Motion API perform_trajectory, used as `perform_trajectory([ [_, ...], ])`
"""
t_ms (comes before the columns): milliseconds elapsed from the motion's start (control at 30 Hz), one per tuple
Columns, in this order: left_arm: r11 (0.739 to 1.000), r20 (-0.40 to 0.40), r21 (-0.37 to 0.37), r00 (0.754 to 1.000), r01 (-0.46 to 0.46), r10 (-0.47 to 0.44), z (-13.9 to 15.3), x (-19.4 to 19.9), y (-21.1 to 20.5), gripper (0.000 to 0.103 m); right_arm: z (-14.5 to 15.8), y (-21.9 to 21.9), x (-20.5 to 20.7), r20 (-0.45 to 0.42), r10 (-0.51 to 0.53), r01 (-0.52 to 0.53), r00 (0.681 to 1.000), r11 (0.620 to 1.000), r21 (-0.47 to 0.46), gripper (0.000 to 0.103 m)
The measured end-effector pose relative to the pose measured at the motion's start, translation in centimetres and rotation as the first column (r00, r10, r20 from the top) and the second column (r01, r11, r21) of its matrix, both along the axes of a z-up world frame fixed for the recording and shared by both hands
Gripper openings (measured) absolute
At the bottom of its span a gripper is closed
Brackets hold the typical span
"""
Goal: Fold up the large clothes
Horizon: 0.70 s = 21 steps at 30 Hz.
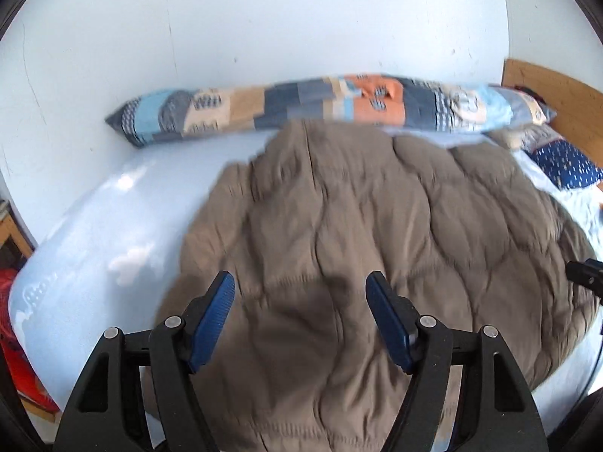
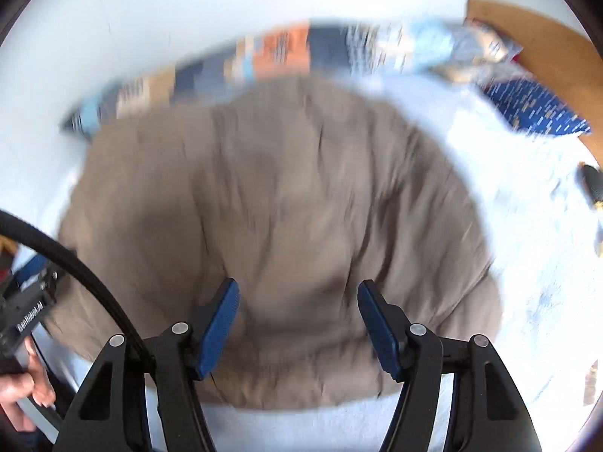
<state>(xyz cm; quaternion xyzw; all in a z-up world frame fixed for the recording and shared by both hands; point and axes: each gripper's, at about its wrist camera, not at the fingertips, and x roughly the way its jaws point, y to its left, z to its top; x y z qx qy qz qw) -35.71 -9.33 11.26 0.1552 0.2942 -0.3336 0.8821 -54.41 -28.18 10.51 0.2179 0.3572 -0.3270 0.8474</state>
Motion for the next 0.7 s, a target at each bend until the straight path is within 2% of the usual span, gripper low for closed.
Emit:
perform_trajectory([
  [67, 1.0, -0.013, 0.031, 1.0, -0.005, 0.005, 0.2, 1.6, -1.6, 0.072, 1.1, -0.9, 0.6, 0.019, -0.022, 0.023, 1.0, 0.999, -0.039, 0.072],
  [133, 0.997, -0.061, 0.076, 0.998, -0.008, 0.013, -0.8, 3.3, -3.2, 0.072, 1.0, -2.6, 2.1, 0.001, -0.025, 0.025, 1.0, 0.999, -0.024, 0.072],
  [200, 0.991, -0.123, 0.133, 0.992, -0.002, 0.019, -2.2, 5.0, -4.5, 0.073, 0.1, -4.0, 3.4, -0.017, -0.048, 0.048, 0.999, 0.999, 0.014, 0.072],
  [233, 0.989, -0.16, 0.148, 0.987, 0.009, 0.014, -3.0, 5.6, -4.8, 0.073, -0.7, -4.7, 4.1, -0.036, -0.041, 0.043, 0.999, 0.997, 0.065, 0.072],
  [300, 0.991, -0.224, 0.131, 0.974, -0.001, 0.031, -3.8, 6.8, -4.9, 0.079, -2.6, -5.7, 5.1, -0.069, -0.043, 0.051, 0.997, 0.991, 0.126, 0.076],
  [400, 0.993, -0.292, 0.114, 0.956, -0.005, 0.038, -4.5, 7.9, -4.9, 0.081, -3.9, -6.3, 6.1, -0.111, -0.035, 0.052, 0.993, 0.986, 0.156, 0.082],
  [500, 0.997, -0.283, 0.069, 0.958, -0.022, 0.041, -4.3, 7.5, -4.2, 0.081, -4.0, -6.5, 6.2, -0.118, -0.032, 0.049, 0.992, 0.989, 0.142, 0.084],
  [600, 0.999, -0.262, 0.013, 0.964, -0.053, 0.055, -2.9, 6.3, -2.6, 0.081, -3.0, -5.8, 4.9, -0.066, -0.058, 0.066, 0.996, 0.989, 0.135, 0.083],
  [700, 0.999, -0.194, -0.032, 0.981, -0.022, 0.015, -0.5, 3.1, -0.4, 0.081, -0.7, -3.3, 2.6, 0.001, -0.055, 0.055, 0.998, 0.995, 0.08, 0.083],
])
